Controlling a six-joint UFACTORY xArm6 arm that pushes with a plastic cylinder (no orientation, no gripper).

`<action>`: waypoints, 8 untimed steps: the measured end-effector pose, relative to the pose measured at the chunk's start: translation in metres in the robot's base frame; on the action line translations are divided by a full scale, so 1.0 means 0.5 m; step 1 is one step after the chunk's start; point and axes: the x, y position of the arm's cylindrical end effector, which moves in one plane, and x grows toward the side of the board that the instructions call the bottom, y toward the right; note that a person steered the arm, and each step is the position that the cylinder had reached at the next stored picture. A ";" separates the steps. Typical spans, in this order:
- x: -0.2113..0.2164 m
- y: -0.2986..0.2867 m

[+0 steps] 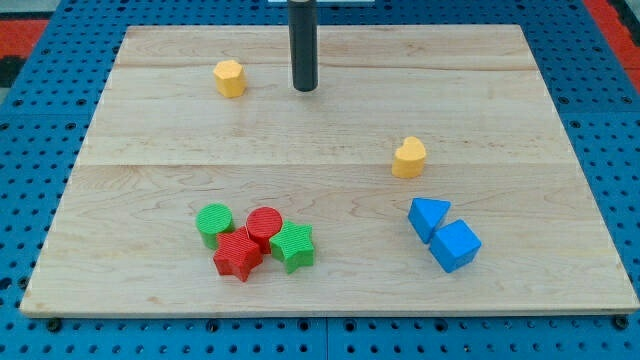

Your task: Push the yellow hexagon towards top left end

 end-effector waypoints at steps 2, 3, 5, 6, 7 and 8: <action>-0.044 -0.338; -0.125 -0.401; -0.028 -0.421; -0.040 -0.545; -0.052 -0.546; -0.105 -0.509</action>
